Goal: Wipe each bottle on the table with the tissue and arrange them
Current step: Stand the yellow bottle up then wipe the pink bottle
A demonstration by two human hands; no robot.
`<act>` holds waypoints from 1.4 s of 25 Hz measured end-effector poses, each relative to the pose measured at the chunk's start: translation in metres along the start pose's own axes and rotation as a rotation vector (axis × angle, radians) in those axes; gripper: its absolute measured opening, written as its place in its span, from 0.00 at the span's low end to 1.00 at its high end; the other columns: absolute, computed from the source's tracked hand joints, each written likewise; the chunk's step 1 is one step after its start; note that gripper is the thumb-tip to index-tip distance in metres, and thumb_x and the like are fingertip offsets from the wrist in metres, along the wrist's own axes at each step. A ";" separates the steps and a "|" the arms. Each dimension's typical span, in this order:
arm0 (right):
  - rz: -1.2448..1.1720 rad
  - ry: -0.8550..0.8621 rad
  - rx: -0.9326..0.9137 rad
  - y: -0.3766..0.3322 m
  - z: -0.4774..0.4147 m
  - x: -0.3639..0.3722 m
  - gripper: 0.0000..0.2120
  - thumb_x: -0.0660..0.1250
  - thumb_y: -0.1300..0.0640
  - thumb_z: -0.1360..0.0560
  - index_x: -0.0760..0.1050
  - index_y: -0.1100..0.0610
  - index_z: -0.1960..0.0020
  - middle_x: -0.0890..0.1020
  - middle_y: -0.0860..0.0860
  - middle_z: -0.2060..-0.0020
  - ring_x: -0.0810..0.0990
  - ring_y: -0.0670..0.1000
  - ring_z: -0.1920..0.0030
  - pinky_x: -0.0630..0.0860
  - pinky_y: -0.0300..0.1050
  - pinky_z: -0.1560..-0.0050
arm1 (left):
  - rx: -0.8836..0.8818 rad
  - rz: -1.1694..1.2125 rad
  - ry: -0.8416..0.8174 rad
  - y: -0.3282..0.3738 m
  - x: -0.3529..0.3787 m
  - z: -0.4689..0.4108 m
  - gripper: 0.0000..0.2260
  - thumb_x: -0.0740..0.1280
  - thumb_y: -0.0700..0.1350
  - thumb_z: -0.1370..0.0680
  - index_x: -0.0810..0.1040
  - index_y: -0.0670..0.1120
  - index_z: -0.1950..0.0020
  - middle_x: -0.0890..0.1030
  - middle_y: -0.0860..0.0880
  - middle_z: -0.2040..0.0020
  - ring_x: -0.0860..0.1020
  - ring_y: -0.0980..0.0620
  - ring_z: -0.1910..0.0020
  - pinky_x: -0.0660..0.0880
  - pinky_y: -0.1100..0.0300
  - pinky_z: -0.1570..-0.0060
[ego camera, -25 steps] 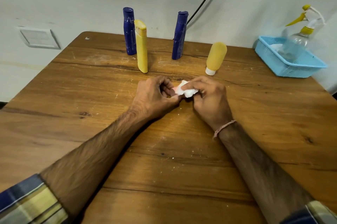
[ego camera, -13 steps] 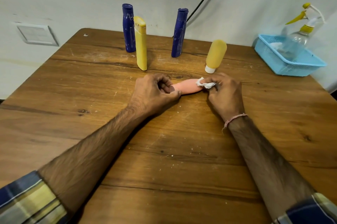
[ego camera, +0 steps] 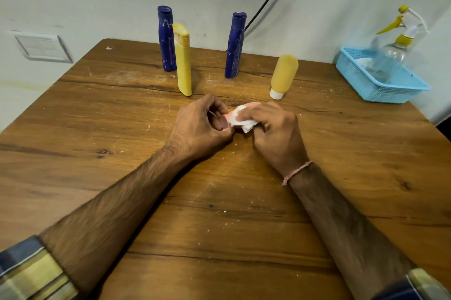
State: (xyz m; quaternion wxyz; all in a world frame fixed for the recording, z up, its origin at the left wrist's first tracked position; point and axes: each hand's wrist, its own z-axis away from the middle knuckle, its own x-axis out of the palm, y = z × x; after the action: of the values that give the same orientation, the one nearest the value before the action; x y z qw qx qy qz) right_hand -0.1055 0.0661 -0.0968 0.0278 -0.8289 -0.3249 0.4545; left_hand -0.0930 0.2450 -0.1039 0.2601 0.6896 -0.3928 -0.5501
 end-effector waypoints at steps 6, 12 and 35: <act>0.008 0.211 0.280 0.022 -0.010 -0.014 0.17 0.66 0.73 0.29 0.84 0.56 0.49 0.84 0.53 0.49 0.79 0.50 0.45 0.76 0.50 0.38 | 0.059 -0.026 -0.012 0.000 -0.002 -0.001 0.16 0.79 0.40 0.30 0.77 0.52 0.48 0.80 0.56 0.52 0.80 0.57 0.56 0.76 0.68 0.60; -0.056 0.168 0.111 0.014 -0.004 -0.014 0.17 0.65 0.74 0.31 0.84 0.59 0.51 0.85 0.52 0.52 0.80 0.50 0.47 0.77 0.50 0.39 | 0.157 -0.048 -0.061 -0.001 -0.004 -0.002 0.18 0.81 0.44 0.32 0.75 0.50 0.48 0.74 0.57 0.46 0.75 0.59 0.51 0.75 0.69 0.57; 0.010 0.067 0.218 0.013 -0.002 -0.018 0.11 0.70 0.70 0.30 0.84 0.59 0.51 0.84 0.54 0.51 0.80 0.51 0.49 0.77 0.44 0.43 | -0.071 -0.014 -0.062 -0.002 -0.002 -0.004 0.13 0.82 0.51 0.34 0.83 0.53 0.53 0.83 0.57 0.64 0.79 0.66 0.66 0.74 0.75 0.68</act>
State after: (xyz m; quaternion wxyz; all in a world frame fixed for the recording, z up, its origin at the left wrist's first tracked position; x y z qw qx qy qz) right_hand -0.1038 0.0465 -0.0865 0.1264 -0.8374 -0.2682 0.4591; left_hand -0.0885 0.2478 -0.1035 0.2680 0.6653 -0.3762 -0.5865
